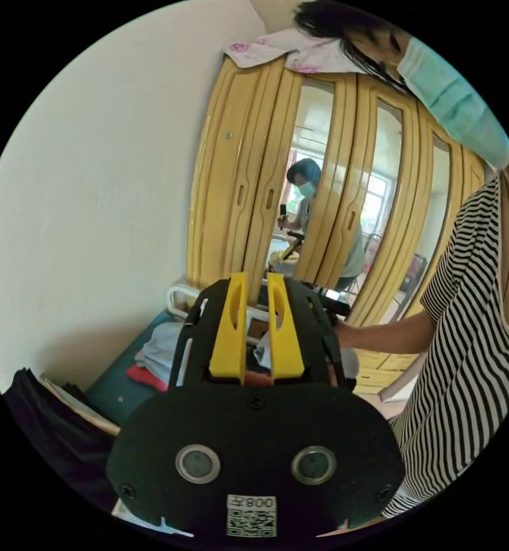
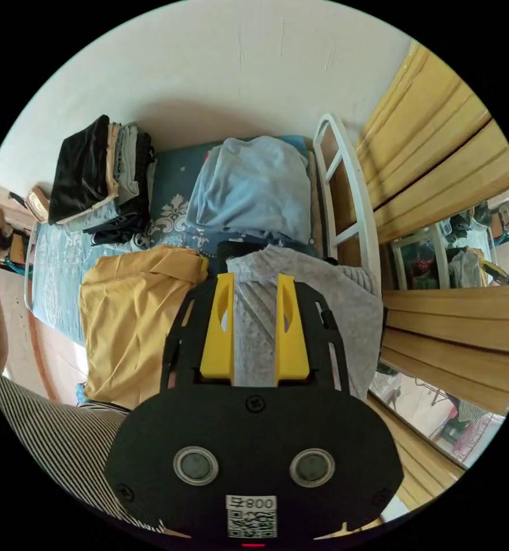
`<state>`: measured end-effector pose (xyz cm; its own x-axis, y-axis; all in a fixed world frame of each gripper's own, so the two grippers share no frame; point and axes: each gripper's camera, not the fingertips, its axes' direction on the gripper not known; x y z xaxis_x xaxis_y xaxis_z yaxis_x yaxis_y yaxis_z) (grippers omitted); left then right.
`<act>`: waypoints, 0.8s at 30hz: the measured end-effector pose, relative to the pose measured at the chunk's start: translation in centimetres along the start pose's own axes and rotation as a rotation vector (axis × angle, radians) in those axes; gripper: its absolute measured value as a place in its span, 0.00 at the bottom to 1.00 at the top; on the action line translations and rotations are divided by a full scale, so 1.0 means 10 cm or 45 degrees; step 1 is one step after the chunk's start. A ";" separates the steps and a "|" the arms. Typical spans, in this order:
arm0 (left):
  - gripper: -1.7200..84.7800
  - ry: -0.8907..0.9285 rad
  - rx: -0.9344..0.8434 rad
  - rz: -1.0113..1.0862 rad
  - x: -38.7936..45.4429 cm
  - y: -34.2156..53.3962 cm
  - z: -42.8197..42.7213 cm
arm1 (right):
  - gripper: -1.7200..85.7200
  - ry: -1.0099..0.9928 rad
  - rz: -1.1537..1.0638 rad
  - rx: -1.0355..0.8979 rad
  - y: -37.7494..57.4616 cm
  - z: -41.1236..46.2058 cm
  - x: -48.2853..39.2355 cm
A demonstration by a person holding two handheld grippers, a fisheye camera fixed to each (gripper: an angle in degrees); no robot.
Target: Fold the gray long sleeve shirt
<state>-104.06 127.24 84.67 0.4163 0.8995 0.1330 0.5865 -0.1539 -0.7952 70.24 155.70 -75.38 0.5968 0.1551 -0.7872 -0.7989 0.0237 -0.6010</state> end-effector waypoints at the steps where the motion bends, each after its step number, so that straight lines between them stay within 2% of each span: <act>1: 0.09 -0.003 -0.041 -0.013 0.08 0.13 -0.11 | 0.15 0.015 -0.001 -0.024 0.02 -0.01 0.01; 7: 0.08 0.028 -0.261 -0.208 0.32 0.87 -0.63 | 0.12 0.104 0.079 0.017 0.48 -0.56 0.48; 14: 0.08 0.199 -0.394 -0.466 0.50 1.61 -0.88 | 0.13 0.233 0.403 -0.058 1.48 -1.03 1.78; 19: 0.07 0.263 -0.376 -0.448 0.56 1.68 -0.80 | 0.12 0.140 0.536 -0.104 1.90 -1.12 2.39; 24: 0.06 0.330 -0.392 -0.393 0.59 1.69 -0.63 | 0.10 0.012 0.519 -0.125 2.10 -1.14 2.75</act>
<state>-87.26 127.37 75.74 0.3272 0.7969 0.5078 0.8706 -0.0453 -0.4899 70.68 149.18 -111.23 0.2339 0.1231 -0.9644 -0.9594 -0.1317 -0.2495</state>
